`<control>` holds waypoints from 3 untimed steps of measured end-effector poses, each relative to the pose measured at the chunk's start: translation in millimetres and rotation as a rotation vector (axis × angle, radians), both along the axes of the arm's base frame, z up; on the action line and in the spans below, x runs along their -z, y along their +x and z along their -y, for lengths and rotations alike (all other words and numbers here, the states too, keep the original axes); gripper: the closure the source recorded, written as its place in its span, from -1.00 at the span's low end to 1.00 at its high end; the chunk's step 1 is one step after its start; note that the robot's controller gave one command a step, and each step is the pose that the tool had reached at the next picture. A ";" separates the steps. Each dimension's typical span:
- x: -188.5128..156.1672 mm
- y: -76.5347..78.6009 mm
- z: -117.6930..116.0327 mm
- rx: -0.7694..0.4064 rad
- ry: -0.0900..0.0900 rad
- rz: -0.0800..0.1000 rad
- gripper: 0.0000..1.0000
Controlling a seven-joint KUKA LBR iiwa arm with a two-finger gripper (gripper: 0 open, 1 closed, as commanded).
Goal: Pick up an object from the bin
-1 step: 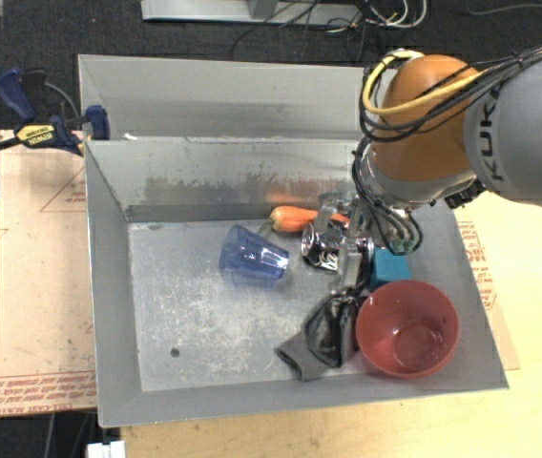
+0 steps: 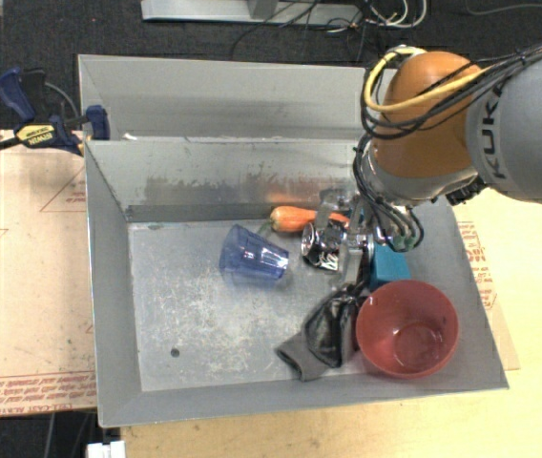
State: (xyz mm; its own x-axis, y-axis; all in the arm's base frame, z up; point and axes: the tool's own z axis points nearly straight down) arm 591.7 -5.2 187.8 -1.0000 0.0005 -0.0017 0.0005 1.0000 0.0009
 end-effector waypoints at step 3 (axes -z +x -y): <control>121.6 9.4 -95.2 0.110 0.005 -0.009 -1.00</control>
Offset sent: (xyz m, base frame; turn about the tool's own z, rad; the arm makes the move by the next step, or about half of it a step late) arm 0.0234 0.0747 -0.1178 0.0424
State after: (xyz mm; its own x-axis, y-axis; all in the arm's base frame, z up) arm 601.0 89.9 66.2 -0.9939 0.1099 0.0071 0.1100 0.9939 0.0059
